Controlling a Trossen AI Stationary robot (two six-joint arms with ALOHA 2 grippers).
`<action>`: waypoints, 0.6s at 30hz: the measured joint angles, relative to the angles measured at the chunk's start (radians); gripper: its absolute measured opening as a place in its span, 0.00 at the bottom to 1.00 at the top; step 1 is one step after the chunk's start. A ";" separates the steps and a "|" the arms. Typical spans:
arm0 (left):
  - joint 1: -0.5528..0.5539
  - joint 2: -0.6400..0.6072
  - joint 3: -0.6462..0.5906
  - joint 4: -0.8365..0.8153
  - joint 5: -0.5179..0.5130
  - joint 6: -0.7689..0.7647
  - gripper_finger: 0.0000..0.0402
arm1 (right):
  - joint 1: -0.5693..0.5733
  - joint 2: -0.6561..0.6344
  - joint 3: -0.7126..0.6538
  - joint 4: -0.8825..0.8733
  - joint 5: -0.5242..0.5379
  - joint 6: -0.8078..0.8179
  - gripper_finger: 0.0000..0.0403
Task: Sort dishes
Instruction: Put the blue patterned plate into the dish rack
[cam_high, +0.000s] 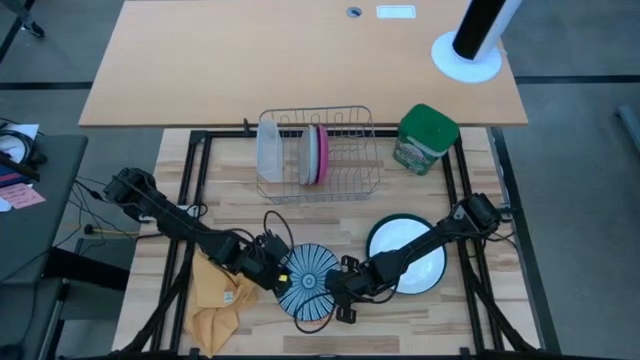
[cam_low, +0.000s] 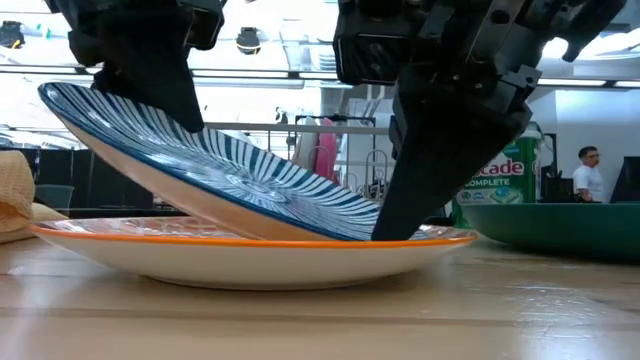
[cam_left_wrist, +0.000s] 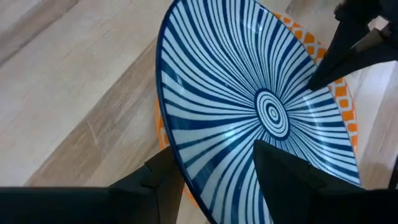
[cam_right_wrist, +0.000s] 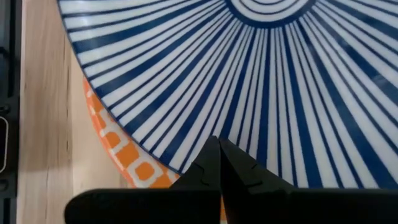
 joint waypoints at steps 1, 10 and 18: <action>0.001 0.000 0.000 0.000 0.001 0.004 0.45 | 0.000 0.000 0.000 0.000 -0.002 -0.002 0.00; 0.002 0.000 0.000 -0.006 -0.025 0.013 0.19 | 0.007 0.001 0.000 0.001 0.006 -0.002 0.00; 0.003 -0.008 0.009 0.003 -0.064 0.018 0.05 | 0.007 -0.016 -0.001 0.000 -0.001 -0.011 0.03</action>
